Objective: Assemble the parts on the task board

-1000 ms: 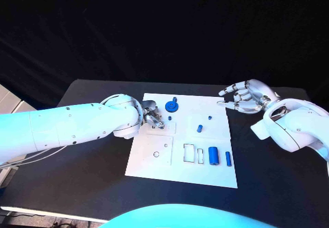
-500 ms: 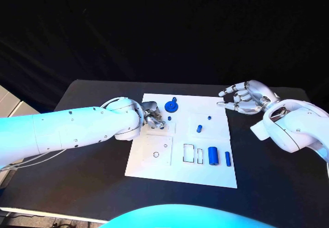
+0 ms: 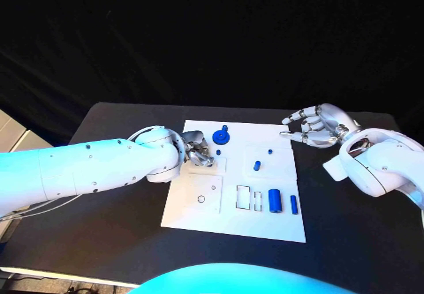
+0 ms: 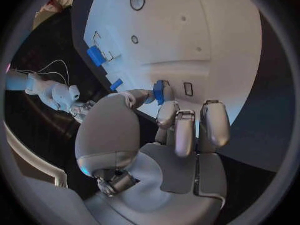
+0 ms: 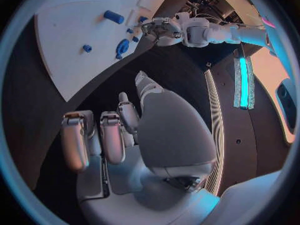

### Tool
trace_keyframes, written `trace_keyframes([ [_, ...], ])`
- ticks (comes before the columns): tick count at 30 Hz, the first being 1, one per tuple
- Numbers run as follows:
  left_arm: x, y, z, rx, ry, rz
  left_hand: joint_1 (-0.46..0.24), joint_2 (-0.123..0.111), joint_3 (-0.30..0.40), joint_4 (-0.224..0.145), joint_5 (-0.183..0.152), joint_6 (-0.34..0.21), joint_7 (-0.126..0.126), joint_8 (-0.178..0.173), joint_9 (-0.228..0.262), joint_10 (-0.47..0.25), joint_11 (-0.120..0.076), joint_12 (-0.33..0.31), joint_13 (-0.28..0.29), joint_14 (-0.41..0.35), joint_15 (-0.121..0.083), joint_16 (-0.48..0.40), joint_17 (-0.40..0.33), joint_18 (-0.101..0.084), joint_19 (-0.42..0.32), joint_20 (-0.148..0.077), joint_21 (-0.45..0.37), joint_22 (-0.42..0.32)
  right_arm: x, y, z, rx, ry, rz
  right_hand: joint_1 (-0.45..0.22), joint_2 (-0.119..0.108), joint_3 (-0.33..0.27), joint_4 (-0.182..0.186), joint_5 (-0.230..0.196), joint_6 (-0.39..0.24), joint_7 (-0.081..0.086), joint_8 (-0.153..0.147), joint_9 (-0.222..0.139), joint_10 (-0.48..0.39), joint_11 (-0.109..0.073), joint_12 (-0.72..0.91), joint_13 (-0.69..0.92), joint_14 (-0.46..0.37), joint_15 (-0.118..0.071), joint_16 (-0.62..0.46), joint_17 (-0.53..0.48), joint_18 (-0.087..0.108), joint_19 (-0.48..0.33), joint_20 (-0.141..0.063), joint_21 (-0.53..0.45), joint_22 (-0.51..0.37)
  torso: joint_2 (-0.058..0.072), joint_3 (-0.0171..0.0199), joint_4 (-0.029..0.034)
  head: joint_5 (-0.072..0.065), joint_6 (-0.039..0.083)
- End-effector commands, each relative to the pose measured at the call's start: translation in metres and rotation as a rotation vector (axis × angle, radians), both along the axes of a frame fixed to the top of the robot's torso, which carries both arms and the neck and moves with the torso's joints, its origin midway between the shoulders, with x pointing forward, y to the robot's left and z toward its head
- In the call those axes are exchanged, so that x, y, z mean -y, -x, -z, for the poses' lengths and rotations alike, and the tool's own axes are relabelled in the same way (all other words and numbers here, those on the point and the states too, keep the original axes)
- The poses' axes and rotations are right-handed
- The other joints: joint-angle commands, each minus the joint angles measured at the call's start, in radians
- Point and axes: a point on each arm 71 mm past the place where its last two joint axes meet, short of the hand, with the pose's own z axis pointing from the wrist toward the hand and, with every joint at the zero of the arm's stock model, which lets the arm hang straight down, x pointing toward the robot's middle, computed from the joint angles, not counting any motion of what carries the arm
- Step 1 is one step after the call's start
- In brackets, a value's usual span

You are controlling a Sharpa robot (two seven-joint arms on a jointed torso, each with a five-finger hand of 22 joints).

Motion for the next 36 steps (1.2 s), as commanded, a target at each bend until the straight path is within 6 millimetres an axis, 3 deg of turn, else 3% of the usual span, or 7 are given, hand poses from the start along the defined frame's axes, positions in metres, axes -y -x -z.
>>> trace_keyframes([
  [1,0.002,0.002,-0.003,-0.014,0.028,0.012,-0.004,0.005,0.231,-0.223,-0.001,0.005,-0.008,0.006,0.002,0.003,-0.002,-0.004,0.001,0.088,-0.005,-0.003,0.203,-0.006,0.004,0.001,0.003,0.001,-0.001,0.001,0.0,0.0,0.0,-0.018,0.006,0.0,-0.001,0.007,0.004,0.004,-0.001,0.006,-0.001,0.0,-0.003,0.004,0.0,0.087,0.003,-0.007,0.204,0.0,0.079,0.003,-0.006,0.227,-0.001,-0.0001,0.002,-0.002,-0.002],
  [17,-0.004,-0.003,-0.008,0.059,0.053,-0.012,-0.004,0.005,0.236,-0.222,-0.002,0.006,-0.008,0.006,0.002,0.003,-0.002,-0.006,-0.002,0.087,-0.006,-0.004,0.202,-0.006,0.004,0.0,0.004,0.002,-0.001,0.001,0.001,0.001,0.0,-0.017,0.006,0.0,-0.001,0.007,0.004,0.004,-0.001,0.006,-0.001,0.0,-0.003,0.004,0.0,0.087,0.003,-0.007,0.204,0.0,0.079,0.003,-0.006,0.227,-0.001,0.0008,0.0007,-0.002,-0.004],
  [36,-0.003,0.007,0.009,0.198,0.043,0.049,-0.006,0.003,0.239,-0.221,-0.005,0.007,-0.009,0.006,0.003,0.007,-0.002,-0.003,0.003,0.089,-0.006,-0.002,0.206,-0.007,0.008,-0.001,0.006,0.008,0.001,0.001,0.003,-0.003,0.001,-0.014,0.006,0.0,-0.001,0.007,0.004,0.004,-0.001,0.006,-0.001,0.0,-0.003,0.004,0.0,0.087,0.003,-0.007,0.204,0.0,0.079,0.003,-0.006,0.227,0.0,-0.0001,0.001,-0.007,-0.007],
])
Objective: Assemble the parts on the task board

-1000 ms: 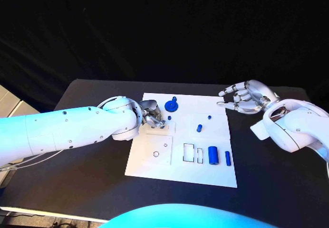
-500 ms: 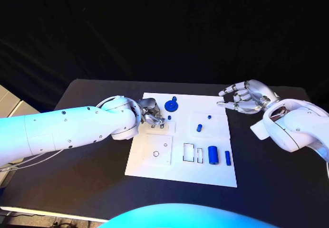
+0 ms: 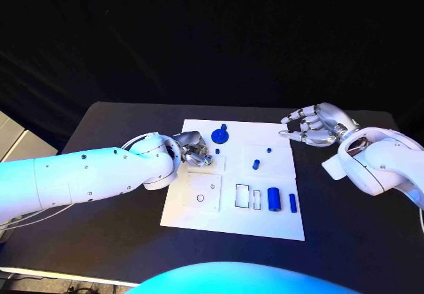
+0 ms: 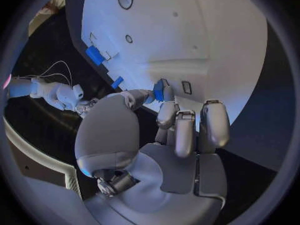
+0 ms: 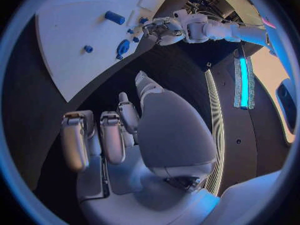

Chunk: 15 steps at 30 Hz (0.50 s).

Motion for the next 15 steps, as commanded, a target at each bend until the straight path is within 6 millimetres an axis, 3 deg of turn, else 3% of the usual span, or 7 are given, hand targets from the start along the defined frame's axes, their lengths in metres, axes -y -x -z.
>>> trace_keyframes([
  [1,0.0029,-0.0002,-0.0039,0.086,-0.004,0.038,0.002,0.011,0.225,-0.219,0.001,0.007,-0.009,0.004,0.001,0.007,-0.002,-0.003,0.001,0.089,-0.006,-0.002,0.207,-0.007,0.008,-0.001,0.006,0.002,-0.0009,0.0008,0.0005,0.0,0.0,-0.017,0.005,0.001,-0.002,0.01,0.004,0.005,-0.001,0.006,-0.002,0.001,-0.003,0.004,0.0,0.087,0.003,-0.007,0.203,0.0,0.079,0.003,-0.007,0.225,0.001,-0.0005,0.0004,-0.001,-0.001],
  [15,0.003,0.0016,-0.001,0.078,-0.03,0.054,0.002,0.01,0.226,-0.218,0.001,0.007,-0.009,0.004,0.001,0.008,-0.003,-0.003,0.002,0.089,-0.007,-0.001,0.207,-0.007,0.008,-0.001,0.007,0.002,0.0001,0.0008,0.0029,-0.006,0.002,-0.016,0.005,0.001,-0.002,0.01,0.004,0.005,-0.001,0.006,-0.002,0.001,-0.003,0.004,0.0,0.087,0.003,-0.007,0.203,0.0,0.079,0.003,-0.007,0.225,0.0,-0.0005,-0.0002,0.0,-0.003],
])
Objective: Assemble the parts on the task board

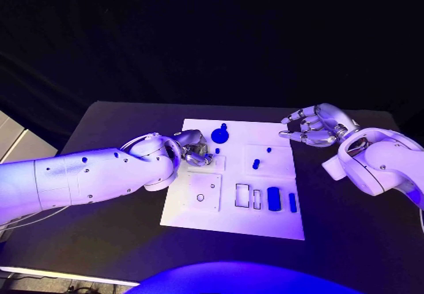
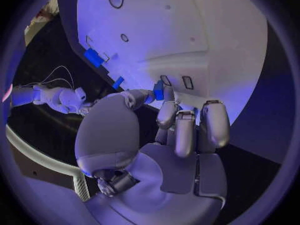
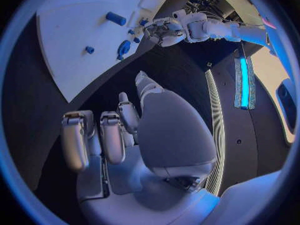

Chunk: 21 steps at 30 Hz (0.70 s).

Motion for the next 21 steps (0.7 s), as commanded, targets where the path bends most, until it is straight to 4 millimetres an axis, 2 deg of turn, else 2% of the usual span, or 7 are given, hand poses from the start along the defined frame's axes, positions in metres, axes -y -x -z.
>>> trace_keyframes([
  [1,0.0019,0.0012,0.0002,0.005,-0.017,0.025,-0.001,0.008,0.226,-0.218,0.003,0.007,-0.009,0.007,0.001,0.008,-0.003,-0.003,0.001,0.09,-0.007,-0.001,0.207,-0.007,0.008,-0.001,0.007,0.001,-0.0009,0.0006,0.0008,-0.002,0.001,-0.018,0.005,0.001,0.002,0.006,0.004,0.005,-0.001,0.006,-0.001,0.001,-0.003,0.004,0.0,0.087,0.003,-0.003,0.203,0.0,0.079,0.003,-0.003,0.226,0.0,0.0001,-0.0003,0.0,-0.001],
  [21,-0.0012,0.0013,0.0059,-0.055,-0.072,0.017,-0.001,0.006,0.228,-0.218,0.003,0.008,-0.009,0.006,0.002,0.008,-0.003,-0.003,0.0,0.09,-0.007,-0.001,0.207,-0.008,0.009,-0.001,0.007,0.003,-0.0005,0.0009,0.0024,-0.006,0.002,-0.017,0.005,0.001,0.002,0.006,0.004,0.005,-0.001,0.006,-0.001,0.001,-0.003,0.004,0.0,0.087,0.003,-0.003,0.203,0.0,0.079,0.003,-0.003,0.226,-0.001,0.0006,-0.0002,0.0,-0.004],
])
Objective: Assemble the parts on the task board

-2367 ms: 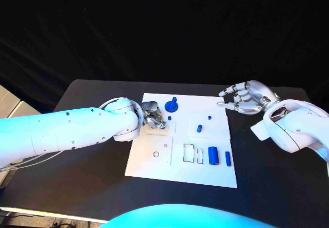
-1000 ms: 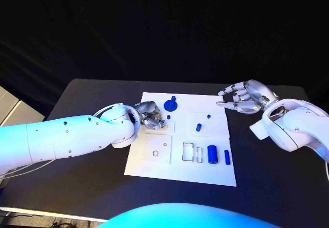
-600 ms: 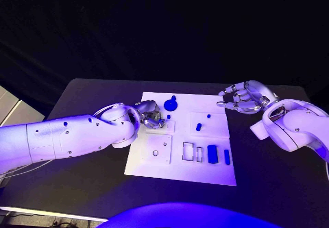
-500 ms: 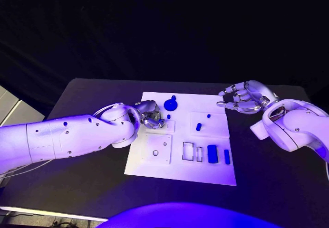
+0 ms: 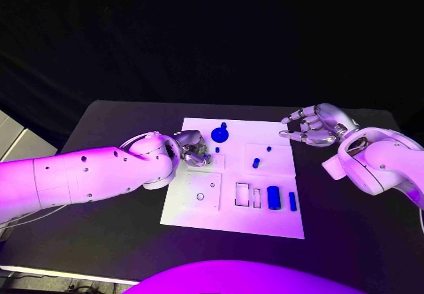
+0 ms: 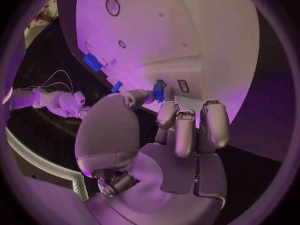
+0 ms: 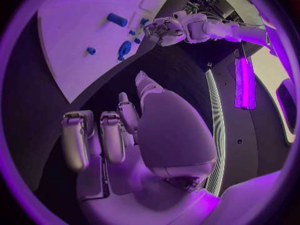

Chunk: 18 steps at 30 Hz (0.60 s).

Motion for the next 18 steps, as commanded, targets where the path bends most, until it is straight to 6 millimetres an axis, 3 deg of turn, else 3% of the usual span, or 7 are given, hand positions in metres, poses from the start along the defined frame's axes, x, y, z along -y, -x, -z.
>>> trace_keyframes([
  [1,0.0005,0.0015,0.0039,-0.031,-0.03,0.004,-0.001,0.006,0.225,-0.221,0.006,0.006,-0.007,0.003,-0.001,0.004,0.001,-0.003,0.001,0.09,-0.007,-0.001,0.207,-0.008,0.006,0.002,0.003,0.001,-0.0011,0.0006,0.0003,0.0,0.002,-0.016,0.005,0.001,0.002,0.006,0.004,0.005,-0.001,0.006,-0.001,0.001,-0.003,0.004,0.0,0.087,0.003,-0.003,0.203,0.0,0.079,0.003,-0.003,0.226,-0.001,0.0001,0.0,0.0,0.001],
  [18,0.0012,0.0034,0.008,-0.102,-0.004,-0.007,-0.002,0.004,0.228,-0.22,0.006,0.007,-0.008,0.003,0.0,0.006,0.0,-0.002,0.002,0.089,-0.008,-0.002,0.206,-0.008,0.007,0.002,0.004,0.002,-0.0005,0.0,0.0012,-0.002,0.008,-0.011,0.005,0.003,0.002,0.009,0.004,0.005,-0.002,0.007,-0.002,0.001,-0.003,0.004,-0.001,0.087,0.003,-0.004,0.202,0.0,0.079,0.003,-0.004,0.226,0.001,0.0002,-0.0006,0.0,0.003],
])
